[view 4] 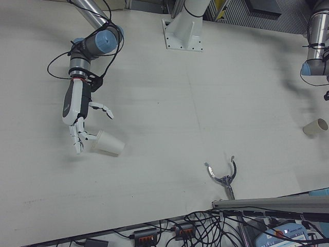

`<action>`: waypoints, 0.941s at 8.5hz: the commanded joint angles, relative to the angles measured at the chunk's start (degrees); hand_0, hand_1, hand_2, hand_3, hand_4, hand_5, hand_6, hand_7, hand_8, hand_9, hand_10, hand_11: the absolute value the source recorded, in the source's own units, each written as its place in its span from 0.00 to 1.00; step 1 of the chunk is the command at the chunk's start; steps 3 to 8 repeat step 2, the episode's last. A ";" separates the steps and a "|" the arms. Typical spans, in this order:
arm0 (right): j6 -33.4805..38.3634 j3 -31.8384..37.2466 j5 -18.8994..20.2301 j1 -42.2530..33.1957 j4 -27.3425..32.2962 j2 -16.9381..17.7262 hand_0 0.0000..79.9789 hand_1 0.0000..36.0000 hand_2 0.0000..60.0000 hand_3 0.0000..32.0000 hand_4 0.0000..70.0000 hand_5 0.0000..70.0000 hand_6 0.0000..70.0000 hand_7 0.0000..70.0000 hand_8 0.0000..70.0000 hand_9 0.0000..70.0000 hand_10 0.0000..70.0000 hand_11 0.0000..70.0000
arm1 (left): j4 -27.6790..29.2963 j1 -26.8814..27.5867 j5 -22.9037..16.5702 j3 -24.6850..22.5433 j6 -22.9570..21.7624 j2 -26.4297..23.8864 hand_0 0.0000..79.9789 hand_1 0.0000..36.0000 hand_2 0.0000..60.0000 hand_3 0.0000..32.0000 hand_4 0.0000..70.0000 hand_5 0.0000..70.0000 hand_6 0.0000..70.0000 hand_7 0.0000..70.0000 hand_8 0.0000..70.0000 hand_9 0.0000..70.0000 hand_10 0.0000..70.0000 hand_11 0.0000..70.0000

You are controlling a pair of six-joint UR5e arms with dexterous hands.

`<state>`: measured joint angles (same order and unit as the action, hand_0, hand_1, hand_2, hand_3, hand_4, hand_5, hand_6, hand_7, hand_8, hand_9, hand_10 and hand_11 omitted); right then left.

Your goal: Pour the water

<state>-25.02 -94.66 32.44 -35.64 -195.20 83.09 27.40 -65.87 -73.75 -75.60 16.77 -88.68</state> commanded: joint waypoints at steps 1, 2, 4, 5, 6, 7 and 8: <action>-0.98 -16.31 -0.89 -3.28 -0.96 6.24 0.60 0.49 0.42 0.00 0.13 0.60 0.06 0.13 0.14 0.23 0.17 0.27 | -1.64 -0.84 -0.34 -4.61 0.02 2.28 0.70 0.41 0.00 0.66 0.10 0.05 0.00 0.03 0.00 0.00 0.04 0.08; -2.91 -20.69 -0.28 -5.74 -2.19 7.60 0.62 0.53 0.39 0.00 0.11 0.63 0.05 0.13 0.13 0.22 0.15 0.25 | -3.39 -1.37 -0.69 -7.25 -0.07 3.07 0.70 0.41 0.00 0.65 0.10 0.06 0.00 0.04 0.00 0.00 0.03 0.08; -2.91 -20.69 -0.28 -5.74 -2.19 7.60 0.62 0.53 0.39 0.00 0.11 0.63 0.05 0.13 0.13 0.22 0.15 0.25 | -3.39 -1.37 -0.69 -7.25 -0.07 3.07 0.70 0.41 0.00 0.65 0.10 0.06 0.00 0.04 0.00 0.00 0.03 0.08; -2.91 -20.69 -0.28 -5.74 -2.19 7.60 0.62 0.53 0.39 0.00 0.11 0.63 0.05 0.13 0.13 0.22 0.15 0.25 | -3.39 -1.37 -0.69 -7.25 -0.07 3.07 0.70 0.41 0.00 0.65 0.10 0.06 0.00 0.04 0.00 0.00 0.03 0.08; -2.91 -20.69 -0.28 -5.74 -2.19 7.60 0.62 0.53 0.39 0.00 0.11 0.63 0.05 0.13 0.13 0.22 0.15 0.25 | -3.39 -1.37 -0.69 -7.25 -0.07 3.07 0.70 0.41 0.00 0.65 0.10 0.06 0.00 0.04 0.00 0.00 0.03 0.08; -2.91 -20.69 -0.28 -5.74 -2.19 7.60 0.62 0.53 0.39 0.00 0.11 0.63 0.05 0.13 0.13 0.22 0.15 0.25 | -3.39 -1.37 -0.69 -7.25 -0.07 3.07 0.70 0.41 0.00 0.65 0.10 0.06 0.00 0.04 0.00 0.00 0.03 0.08; -2.91 -20.69 -0.28 -5.74 -2.19 7.60 0.62 0.53 0.39 0.00 0.11 0.63 0.05 0.13 0.13 0.22 0.15 0.25 | -3.39 -1.37 -0.69 -7.25 -0.07 3.07 0.70 0.41 0.00 0.65 0.10 0.06 0.00 0.04 0.00 0.00 0.03 0.08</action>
